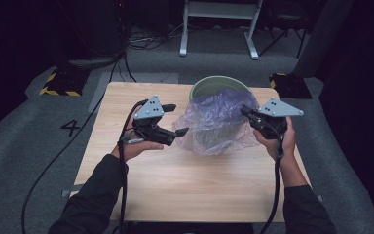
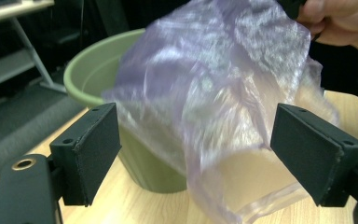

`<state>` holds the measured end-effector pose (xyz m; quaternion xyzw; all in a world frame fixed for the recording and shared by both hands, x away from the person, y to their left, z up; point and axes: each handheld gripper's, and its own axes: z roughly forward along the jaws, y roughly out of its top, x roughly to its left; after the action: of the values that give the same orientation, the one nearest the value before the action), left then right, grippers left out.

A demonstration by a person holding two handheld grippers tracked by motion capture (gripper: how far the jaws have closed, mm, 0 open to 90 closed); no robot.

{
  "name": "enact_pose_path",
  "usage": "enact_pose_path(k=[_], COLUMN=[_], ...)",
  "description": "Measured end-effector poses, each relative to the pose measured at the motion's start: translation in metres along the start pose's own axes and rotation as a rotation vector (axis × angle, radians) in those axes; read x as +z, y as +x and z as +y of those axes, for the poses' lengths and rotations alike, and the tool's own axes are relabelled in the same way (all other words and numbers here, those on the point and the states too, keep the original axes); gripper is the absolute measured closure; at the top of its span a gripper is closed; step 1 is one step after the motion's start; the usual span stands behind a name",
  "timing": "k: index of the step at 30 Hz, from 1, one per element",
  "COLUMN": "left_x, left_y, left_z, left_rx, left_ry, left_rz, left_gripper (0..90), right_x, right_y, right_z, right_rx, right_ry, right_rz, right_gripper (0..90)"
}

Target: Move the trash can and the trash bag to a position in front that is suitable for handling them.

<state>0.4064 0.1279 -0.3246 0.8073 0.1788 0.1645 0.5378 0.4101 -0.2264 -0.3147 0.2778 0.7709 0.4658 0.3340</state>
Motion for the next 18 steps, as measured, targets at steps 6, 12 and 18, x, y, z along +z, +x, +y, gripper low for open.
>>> enact_pose_path(k=[6, 12, 18], left_x=[0.019, 0.028, 0.040], left_y=[0.005, 0.022, 0.034], left_z=[0.001, 0.005, 0.005], left_rx=[0.032, 0.018, -0.008], left_ry=[0.050, 0.041, 0.067], left_rz=[0.055, 0.063, 0.060], left_gripper=[32.4, 68.8, 87.4], right_x=[0.005, 0.009, 0.014], right_y=[-0.011, -0.019, -0.031], right_z=[0.002, 0.004, 0.001], right_rx=[0.018, 0.016, 0.042], right_ry=[0.022, 0.048, 0.075], right_rz=[-0.010, -0.005, -0.037], right_gripper=[90.0, 87.1, 86.5])
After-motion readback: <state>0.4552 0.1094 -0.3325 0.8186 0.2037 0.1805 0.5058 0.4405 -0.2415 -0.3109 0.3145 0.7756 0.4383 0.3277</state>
